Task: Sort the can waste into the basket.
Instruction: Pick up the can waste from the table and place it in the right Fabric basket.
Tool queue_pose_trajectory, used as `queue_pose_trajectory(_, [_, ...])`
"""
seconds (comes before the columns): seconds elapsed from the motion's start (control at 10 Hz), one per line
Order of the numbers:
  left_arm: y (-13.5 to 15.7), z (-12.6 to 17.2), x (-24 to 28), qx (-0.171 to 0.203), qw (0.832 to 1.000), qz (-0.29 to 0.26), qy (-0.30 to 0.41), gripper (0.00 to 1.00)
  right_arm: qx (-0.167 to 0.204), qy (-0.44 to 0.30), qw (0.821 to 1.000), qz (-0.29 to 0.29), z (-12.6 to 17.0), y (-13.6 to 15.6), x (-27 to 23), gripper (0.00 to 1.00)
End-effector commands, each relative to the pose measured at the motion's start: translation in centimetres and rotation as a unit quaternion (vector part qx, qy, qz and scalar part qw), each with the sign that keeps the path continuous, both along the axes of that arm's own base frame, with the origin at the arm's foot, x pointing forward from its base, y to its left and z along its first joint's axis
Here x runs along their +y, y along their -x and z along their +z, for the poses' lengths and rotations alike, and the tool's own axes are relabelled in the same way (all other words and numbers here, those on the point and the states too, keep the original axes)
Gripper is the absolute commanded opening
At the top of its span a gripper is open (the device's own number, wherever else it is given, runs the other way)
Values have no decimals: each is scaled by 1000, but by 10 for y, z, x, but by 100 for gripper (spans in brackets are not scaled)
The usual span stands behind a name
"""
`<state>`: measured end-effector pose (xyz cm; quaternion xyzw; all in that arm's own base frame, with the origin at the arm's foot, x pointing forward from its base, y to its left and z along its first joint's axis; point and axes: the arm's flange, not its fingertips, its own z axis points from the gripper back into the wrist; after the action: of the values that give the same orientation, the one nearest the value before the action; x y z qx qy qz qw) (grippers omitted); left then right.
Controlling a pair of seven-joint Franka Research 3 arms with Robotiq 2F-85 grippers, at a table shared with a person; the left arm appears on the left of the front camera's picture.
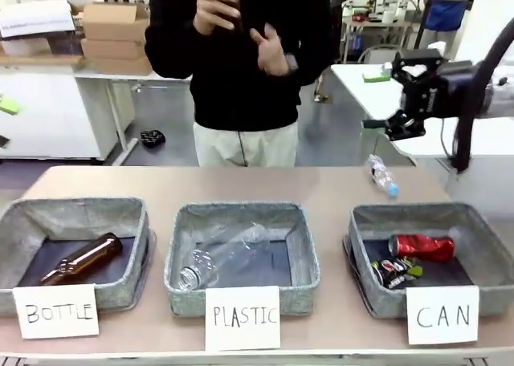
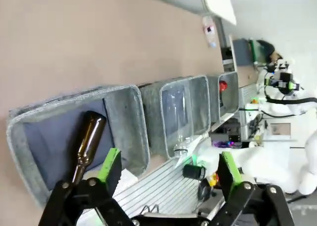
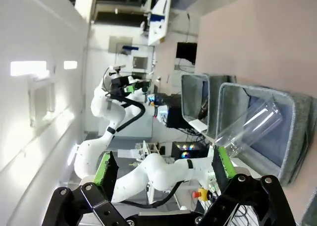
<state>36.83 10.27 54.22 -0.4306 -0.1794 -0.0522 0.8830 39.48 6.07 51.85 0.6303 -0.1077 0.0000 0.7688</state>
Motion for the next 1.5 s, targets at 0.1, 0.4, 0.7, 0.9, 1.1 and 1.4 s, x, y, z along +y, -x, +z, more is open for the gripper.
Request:
queue_pose_trajectory(0.1, [20, 18, -32, -22, 997, -58, -38, 100, 8, -9, 1000, 26, -3, 4, 2, 100])
queue_pose_trajectory(0.4, [20, 18, -32, -22, 997, -58, -38, 100, 8, -9, 1000, 26, -3, 4, 2, 100])
queue_pose_trajectory(0.7, [20, 18, -32, -22, 997, -58, -38, 100, 8, -9, 1000, 26, -3, 4, 2, 100])
queue_pose_trajectory(0.9, [20, 18, -32, -22, 997, -58, -38, 100, 8, -9, 1000, 26, -3, 4, 2, 100])
queue_pose_trajectory(1.1, [20, 18, -32, -22, 997, -58, -38, 100, 8, -9, 1000, 26, -3, 4, 2, 100])
queue_pose_trajectory(1.4, [20, 18, -32, -22, 997, -58, -38, 100, 8, -9, 1000, 26, -3, 4, 2, 100])
